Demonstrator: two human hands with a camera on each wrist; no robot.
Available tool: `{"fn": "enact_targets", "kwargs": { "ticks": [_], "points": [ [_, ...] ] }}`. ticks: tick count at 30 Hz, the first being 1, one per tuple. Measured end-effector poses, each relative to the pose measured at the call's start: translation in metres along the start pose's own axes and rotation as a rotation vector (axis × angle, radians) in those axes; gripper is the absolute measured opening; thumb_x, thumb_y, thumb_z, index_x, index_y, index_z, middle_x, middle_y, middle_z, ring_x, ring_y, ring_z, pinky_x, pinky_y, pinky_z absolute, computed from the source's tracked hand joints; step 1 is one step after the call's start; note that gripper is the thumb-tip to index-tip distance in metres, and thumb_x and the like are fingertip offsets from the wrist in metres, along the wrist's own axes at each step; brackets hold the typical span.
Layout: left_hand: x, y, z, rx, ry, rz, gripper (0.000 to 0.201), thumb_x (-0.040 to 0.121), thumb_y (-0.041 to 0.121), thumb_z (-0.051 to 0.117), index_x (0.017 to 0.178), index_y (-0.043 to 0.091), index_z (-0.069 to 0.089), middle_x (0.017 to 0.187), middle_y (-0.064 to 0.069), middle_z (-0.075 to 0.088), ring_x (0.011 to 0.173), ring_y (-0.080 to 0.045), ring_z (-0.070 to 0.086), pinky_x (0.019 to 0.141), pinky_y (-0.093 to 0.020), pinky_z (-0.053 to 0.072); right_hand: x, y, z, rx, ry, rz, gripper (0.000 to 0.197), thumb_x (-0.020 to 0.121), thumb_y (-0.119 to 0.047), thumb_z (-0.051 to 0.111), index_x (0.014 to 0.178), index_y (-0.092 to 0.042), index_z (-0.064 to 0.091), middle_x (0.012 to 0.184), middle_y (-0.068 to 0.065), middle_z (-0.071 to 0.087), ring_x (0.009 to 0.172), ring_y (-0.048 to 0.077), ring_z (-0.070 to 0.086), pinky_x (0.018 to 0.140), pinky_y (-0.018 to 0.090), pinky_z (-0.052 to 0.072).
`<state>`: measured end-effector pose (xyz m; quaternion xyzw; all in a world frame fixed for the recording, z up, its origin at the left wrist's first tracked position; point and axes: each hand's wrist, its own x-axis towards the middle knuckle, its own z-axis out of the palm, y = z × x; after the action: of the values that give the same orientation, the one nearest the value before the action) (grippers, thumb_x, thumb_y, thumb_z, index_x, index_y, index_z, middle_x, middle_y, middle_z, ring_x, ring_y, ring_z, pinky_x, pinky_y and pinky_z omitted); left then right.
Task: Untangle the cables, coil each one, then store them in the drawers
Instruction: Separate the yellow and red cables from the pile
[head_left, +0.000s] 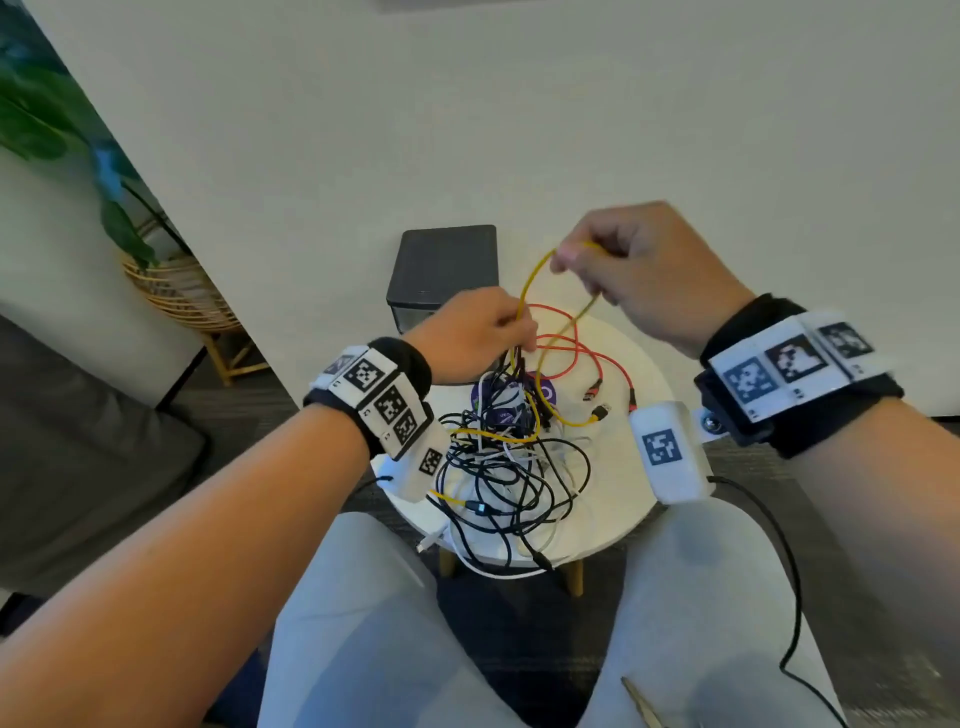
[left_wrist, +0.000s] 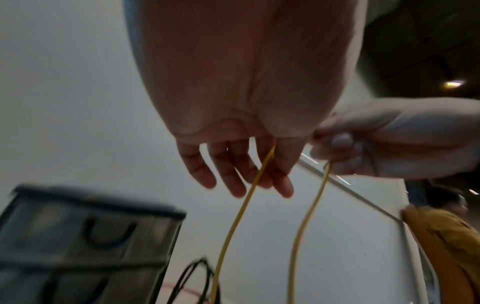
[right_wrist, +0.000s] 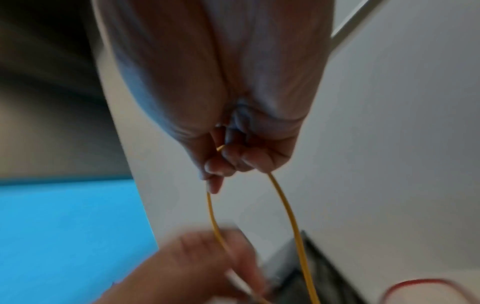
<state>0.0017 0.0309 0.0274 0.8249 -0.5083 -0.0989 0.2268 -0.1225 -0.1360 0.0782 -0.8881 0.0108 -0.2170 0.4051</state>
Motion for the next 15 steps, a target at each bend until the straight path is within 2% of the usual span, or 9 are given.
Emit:
{"fn": "enact_targets", "kwargs": {
  "ticks": [2, 5, 7, 9, 12, 14, 15],
  "points": [
    [-0.004, -0.011, 0.015, -0.046, -0.099, -0.034, 0.035, 0.107, 0.028, 0.049, 0.083, 0.019, 0.073, 0.074, 0.001, 0.057, 0.072, -0.020, 0.056, 0.067, -0.028, 0.040, 0.002, -0.017, -0.008, 0.224, 0.123, -0.097, 0.019, 0.097, -0.015, 0.059, 0.085, -0.012, 0.073, 0.069, 0.009, 0.061, 0.061, 0.015, 0.048, 0.058, 0.025, 0.038],
    [-0.011, -0.014, 0.024, -0.085, -0.106, -0.090, 0.039, 0.109, 0.026, 0.042, 0.090, 0.008, 0.072, 0.089, -0.007, 0.057, 0.086, -0.023, 0.055, 0.072, -0.016, 0.037, 0.002, -0.034, -0.026, 0.441, 0.287, -0.185, 0.019, 0.098, -0.012, 0.056, 0.085, -0.017, 0.069, 0.084, 0.020, 0.062, 0.068, 0.021, 0.048, 0.059, 0.028, 0.039],
    [-0.010, -0.014, 0.023, -0.096, -0.038, -0.094, 0.042, 0.110, 0.025, 0.040, 0.089, 0.006, 0.072, 0.093, -0.019, 0.061, 0.090, -0.030, 0.057, 0.077, -0.023, 0.039, 0.001, -0.035, -0.036, 0.492, 0.324, -0.173, 0.021, 0.099, -0.012, 0.054, 0.084, -0.018, 0.068, 0.086, 0.020, 0.062, 0.071, 0.024, 0.049, 0.059, 0.029, 0.039],
    [-0.009, -0.012, 0.018, -0.111, 0.028, -0.124, 0.043, 0.110, 0.027, 0.038, 0.085, 0.011, 0.069, 0.095, -0.021, 0.063, 0.089, -0.031, 0.059, 0.079, -0.031, 0.040, -0.002, -0.027, -0.038, 0.455, 0.305, -0.070, 0.023, 0.098, -0.012, 0.054, 0.081, -0.015, 0.069, 0.077, 0.013, 0.063, 0.067, 0.022, 0.051, 0.055, 0.028, 0.036],
    [-0.004, -0.013, 0.007, -0.106, 0.159, -0.144, 0.043, 0.110, 0.032, 0.036, 0.078, 0.022, 0.062, 0.092, -0.010, 0.067, 0.084, -0.022, 0.061, 0.078, -0.030, 0.043, -0.008, -0.004, -0.030, 0.294, 0.219, 0.140, 0.027, 0.097, -0.017, 0.054, 0.078, -0.010, 0.072, 0.071, 0.008, 0.065, 0.063, 0.016, 0.057, 0.049, 0.025, 0.032],
    [-0.002, -0.008, -0.002, -0.115, 0.246, -0.138, 0.045, 0.111, 0.031, 0.034, 0.081, 0.018, 0.065, 0.092, -0.001, 0.070, 0.082, -0.006, 0.060, 0.080, -0.017, 0.043, -0.014, 0.014, -0.023, 0.232, 0.180, 0.255, 0.031, 0.100, -0.020, 0.053, 0.080, -0.009, 0.074, 0.075, 0.010, 0.069, 0.067, 0.015, 0.061, 0.049, 0.024, 0.035],
    [-0.001, -0.005, -0.007, -0.121, 0.288, -0.137, 0.046, 0.111, 0.029, 0.033, 0.083, 0.014, 0.066, 0.091, 0.002, 0.070, 0.076, 0.003, 0.057, 0.076, -0.010, 0.040, -0.017, 0.021, -0.020, 0.207, 0.170, 0.304, 0.032, 0.101, -0.022, 0.052, 0.080, -0.010, 0.074, 0.078, 0.010, 0.070, 0.070, 0.015, 0.063, 0.050, 0.023, 0.037]
  ]
}}
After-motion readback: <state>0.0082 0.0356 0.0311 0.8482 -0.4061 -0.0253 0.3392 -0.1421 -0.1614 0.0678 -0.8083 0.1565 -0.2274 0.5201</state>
